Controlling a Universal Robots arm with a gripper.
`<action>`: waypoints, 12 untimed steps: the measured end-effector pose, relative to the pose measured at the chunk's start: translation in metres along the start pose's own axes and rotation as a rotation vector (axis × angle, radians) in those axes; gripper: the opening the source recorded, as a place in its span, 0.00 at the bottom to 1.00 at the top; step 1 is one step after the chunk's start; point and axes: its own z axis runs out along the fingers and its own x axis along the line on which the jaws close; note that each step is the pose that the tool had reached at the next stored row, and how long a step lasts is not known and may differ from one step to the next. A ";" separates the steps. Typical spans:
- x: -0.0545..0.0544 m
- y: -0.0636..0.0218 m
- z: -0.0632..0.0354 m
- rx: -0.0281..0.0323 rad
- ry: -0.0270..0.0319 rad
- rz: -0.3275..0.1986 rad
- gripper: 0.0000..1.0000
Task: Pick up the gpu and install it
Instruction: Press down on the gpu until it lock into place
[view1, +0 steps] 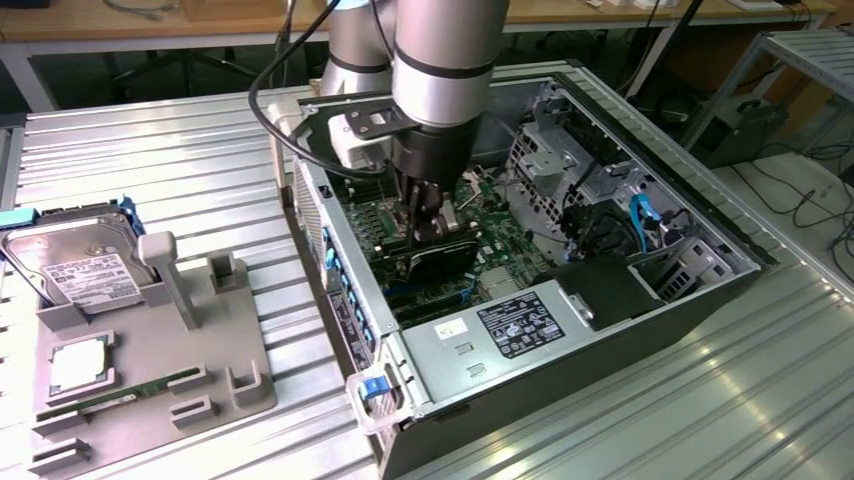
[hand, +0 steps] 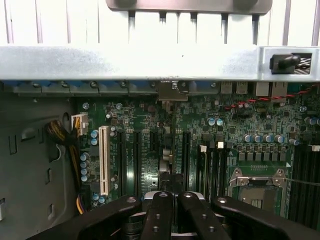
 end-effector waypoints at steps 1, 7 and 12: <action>0.000 0.0014 0.0007 0.0000 0.0001 0.000 0.11; -0.002 0.0067 0.0037 -0.0098 -0.0001 0.003 0.11; -0.002 0.0069 0.0043 -0.0233 -0.0001 0.003 0.11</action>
